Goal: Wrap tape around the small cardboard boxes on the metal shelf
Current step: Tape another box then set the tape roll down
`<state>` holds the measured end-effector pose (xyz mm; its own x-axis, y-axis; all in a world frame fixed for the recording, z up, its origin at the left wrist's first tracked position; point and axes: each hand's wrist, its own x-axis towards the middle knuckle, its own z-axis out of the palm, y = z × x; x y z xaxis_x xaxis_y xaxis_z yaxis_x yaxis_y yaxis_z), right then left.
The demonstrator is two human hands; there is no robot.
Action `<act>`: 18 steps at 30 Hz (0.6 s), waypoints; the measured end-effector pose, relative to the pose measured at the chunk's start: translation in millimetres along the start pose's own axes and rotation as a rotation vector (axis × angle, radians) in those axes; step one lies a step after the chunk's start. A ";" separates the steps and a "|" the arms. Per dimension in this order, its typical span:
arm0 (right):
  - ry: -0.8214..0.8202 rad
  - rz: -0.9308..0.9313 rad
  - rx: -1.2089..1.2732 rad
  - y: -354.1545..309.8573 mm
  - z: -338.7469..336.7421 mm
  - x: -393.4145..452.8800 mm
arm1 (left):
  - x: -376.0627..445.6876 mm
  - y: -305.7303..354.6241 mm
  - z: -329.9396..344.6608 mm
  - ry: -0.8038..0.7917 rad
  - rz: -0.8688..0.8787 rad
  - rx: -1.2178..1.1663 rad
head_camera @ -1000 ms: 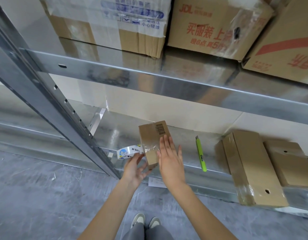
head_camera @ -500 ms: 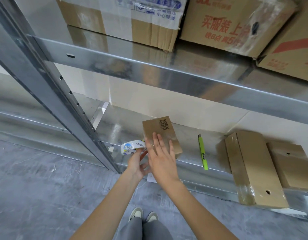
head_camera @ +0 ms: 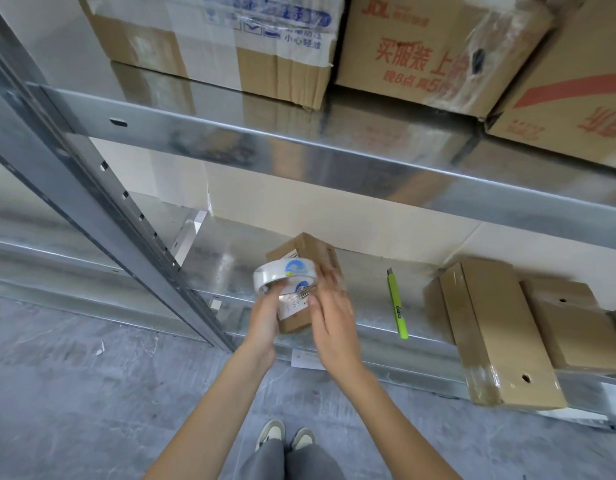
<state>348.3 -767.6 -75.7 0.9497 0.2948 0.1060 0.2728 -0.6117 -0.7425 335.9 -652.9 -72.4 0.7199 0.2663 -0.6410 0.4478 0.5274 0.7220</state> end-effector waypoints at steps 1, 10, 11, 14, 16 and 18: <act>0.025 0.069 0.166 0.4 -1.1 -3.9 | -3.2 2.4 5.2 0.048 0.064 0.100; 0.207 0.375 0.573 17.1 -0.4 -12.2 | -3.4 2.5 61.4 0.300 0.168 0.812; 0.220 0.386 0.558 17.2 2.1 -12.0 | -3.9 2.0 64.3 0.315 0.216 0.803; 0.250 0.424 0.481 19.1 7.2 -10.4 | -5.3 0.1 66.8 0.243 0.390 0.731; 0.258 0.431 0.459 21.3 9.0 -9.8 | -5.6 0.6 63.7 0.211 0.429 0.776; 0.260 0.420 0.432 21.0 9.5 -9.4 | -3.4 4.3 58.9 0.186 0.434 0.859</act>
<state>343.6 -776.3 -98.6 0.9830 -0.1249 -0.1349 -0.1645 -0.2706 -0.9485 366.7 -699.1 -51.8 0.8511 0.4605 -0.2521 0.4504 -0.3936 0.8014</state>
